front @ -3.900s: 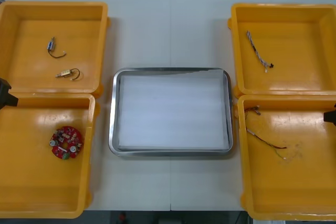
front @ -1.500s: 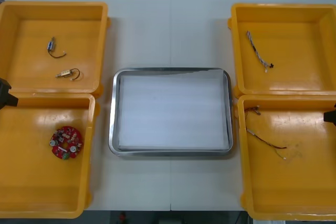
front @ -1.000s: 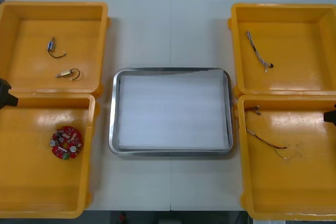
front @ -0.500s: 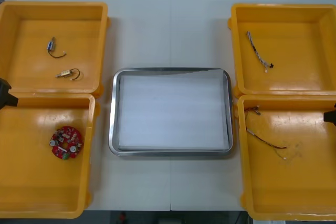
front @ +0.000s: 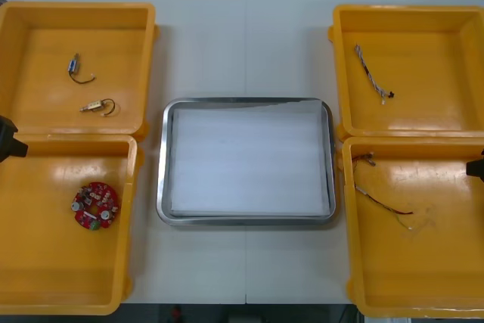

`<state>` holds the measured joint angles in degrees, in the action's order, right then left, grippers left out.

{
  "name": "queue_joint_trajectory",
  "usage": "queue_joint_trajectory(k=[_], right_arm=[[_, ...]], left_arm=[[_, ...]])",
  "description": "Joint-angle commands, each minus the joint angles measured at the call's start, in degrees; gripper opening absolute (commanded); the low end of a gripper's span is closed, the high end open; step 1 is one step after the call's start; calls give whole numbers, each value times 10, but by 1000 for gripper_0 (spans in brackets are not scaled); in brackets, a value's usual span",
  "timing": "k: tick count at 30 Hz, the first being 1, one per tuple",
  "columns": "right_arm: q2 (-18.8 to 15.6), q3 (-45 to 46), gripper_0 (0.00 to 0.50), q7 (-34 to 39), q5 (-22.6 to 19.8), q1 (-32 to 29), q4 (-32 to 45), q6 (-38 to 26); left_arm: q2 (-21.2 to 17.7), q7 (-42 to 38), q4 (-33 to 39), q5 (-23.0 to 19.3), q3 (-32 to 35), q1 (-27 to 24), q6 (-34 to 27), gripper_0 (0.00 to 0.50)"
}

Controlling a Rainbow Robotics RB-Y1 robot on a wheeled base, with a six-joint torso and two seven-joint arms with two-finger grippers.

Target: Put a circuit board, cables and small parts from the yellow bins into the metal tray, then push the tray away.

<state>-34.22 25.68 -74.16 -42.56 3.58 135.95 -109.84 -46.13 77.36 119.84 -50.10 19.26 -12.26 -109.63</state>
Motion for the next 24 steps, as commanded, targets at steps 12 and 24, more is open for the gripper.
queue_joint_trajectory(k=[12,24], right_arm=[[-49,-9,500,10,-12,9,28,-2],[-48,-92,500,-14,-48,-2,28,-2]], left_arm=[[-9,-10,49,-26,-27,123,125,500],[-8,-16,48,-13,-86,167,196,500]])
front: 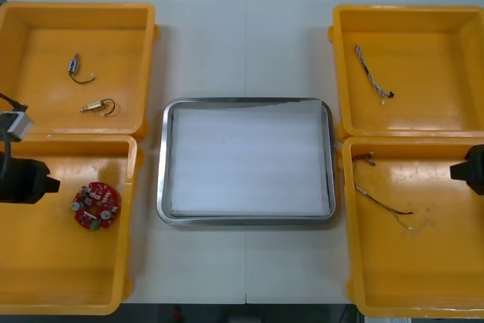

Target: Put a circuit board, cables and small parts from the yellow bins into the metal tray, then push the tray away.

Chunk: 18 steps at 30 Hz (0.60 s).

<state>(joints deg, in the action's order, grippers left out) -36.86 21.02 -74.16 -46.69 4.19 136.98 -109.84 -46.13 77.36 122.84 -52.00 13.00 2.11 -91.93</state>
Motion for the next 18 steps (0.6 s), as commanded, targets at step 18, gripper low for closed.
queue_joint_trajectory(k=[18], right_arm=[[-40,-222,500,-146,81,-9,-5,112]], left_arm=[[-8,-38,-1,45,-83,40,81,500]])
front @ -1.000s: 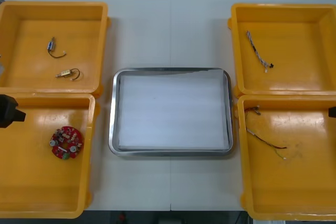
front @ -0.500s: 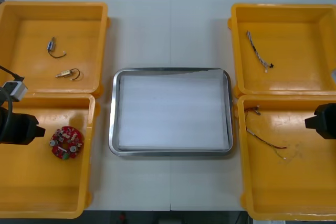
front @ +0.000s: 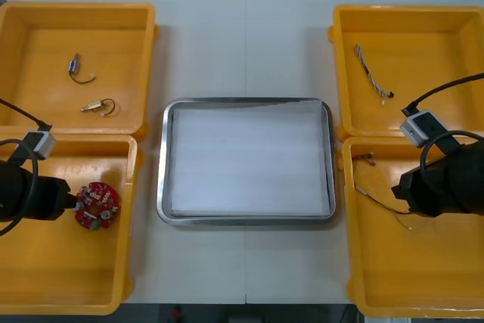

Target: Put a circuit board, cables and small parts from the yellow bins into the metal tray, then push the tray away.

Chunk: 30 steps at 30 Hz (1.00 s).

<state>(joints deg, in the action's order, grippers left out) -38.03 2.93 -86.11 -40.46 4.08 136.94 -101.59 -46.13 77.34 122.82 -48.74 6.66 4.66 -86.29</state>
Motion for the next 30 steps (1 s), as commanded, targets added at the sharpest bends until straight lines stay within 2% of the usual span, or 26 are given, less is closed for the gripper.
queue_joint_trajectory(k=[1,6,17,24,30], right_arm=[[-30,-46,500,-30,22,-8,-9,35],[-39,-77,500,-47,34,-8,-55,83],[-51,-132,500,-64,54,-8,-117,166],[-51,-137,500,-78,46,-8,-151,195],[-51,-146,500,-86,42,-8,-170,221]], left_arm=[[-8,-38,-6,12,-21,15,30,500],[-8,-35,-34,19,-42,15,68,500],[-8,-36,-54,36,-66,16,97,500],[-8,-36,-70,46,-85,16,130,500],[-8,-34,-70,51,-88,18,130,500]])
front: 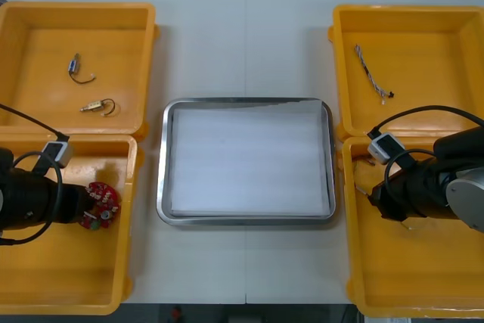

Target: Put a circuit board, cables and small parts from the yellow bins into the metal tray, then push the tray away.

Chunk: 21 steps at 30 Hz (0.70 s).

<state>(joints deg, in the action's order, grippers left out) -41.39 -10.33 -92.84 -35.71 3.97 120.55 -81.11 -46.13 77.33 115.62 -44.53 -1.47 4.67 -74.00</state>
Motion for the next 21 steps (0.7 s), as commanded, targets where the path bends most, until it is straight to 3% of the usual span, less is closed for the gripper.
queue_joint_trajectory(k=[1,5,7,9,21], right_arm=[[-17,-15,500,-19,-6,-7,-7,18],[-18,-20,500,-20,-2,-7,-8,23],[-18,-22,500,-20,2,-9,-10,28],[-17,-25,500,-20,2,-12,-16,42],[-18,-43,500,-22,27,-23,-29,78]], left_arm=[[-8,-34,1,9,-6,18,7,500],[-8,-32,2,10,-6,20,7,500],[-8,-32,1,10,-6,22,7,342],[-8,-32,2,9,-6,23,7,14],[-10,-31,9,7,2,22,11,0]])
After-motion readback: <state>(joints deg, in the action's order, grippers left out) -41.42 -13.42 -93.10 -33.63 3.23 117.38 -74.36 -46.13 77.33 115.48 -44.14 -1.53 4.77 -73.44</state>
